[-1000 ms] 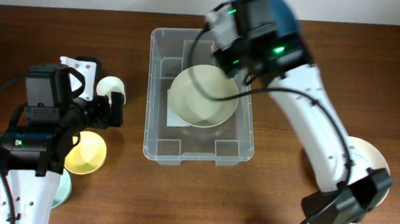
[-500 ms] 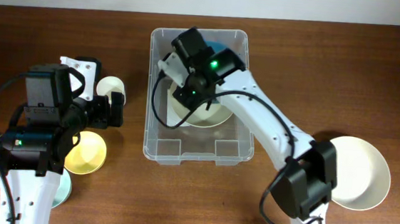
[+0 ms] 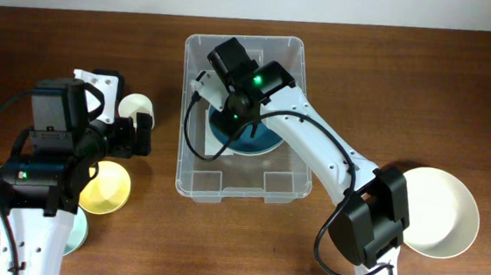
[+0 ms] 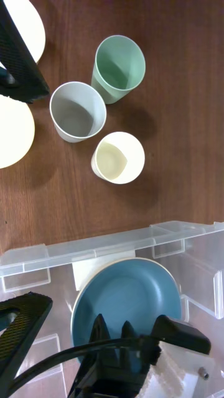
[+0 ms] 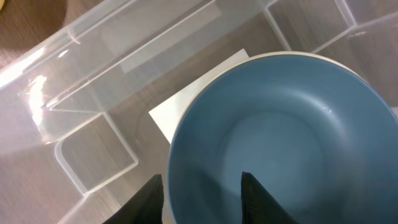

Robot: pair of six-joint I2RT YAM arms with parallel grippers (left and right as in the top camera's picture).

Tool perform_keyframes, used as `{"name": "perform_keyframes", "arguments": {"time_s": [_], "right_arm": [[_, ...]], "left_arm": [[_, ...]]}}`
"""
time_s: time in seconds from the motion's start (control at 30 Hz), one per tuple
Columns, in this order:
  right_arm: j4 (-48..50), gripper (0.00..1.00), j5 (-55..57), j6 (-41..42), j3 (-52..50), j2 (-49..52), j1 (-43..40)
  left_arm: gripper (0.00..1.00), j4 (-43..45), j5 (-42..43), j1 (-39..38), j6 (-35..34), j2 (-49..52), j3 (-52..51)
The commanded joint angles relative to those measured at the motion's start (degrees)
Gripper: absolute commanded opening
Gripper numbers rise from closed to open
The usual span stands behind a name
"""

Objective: Pack container
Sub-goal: 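Lower the dark blue bowl into the container and open gripper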

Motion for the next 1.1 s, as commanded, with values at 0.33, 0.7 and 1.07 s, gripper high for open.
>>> {"name": "perform_keyframes", "arguments": {"time_s": [0.33, 0.7, 1.07], "right_arm": [[-20.31, 0.04, -3.96, 10.67, -0.02, 0.22, 0.33], [-21.62, 0.04, -3.93, 16.41, -3.78, 0.22, -1.31], [-7.58, 0.04, -2.51, 16.61, -14.71, 0.22, -6.05]], "left_arm": [[1.00, 0.09, -0.24, 0.09, -0.39, 0.15, 1.11], [1.00, 0.11, -0.26, 0.09, -0.39, 0.15, 1.11], [1.00, 0.11, -0.24, 0.09, -0.39, 0.15, 1.11]]}}
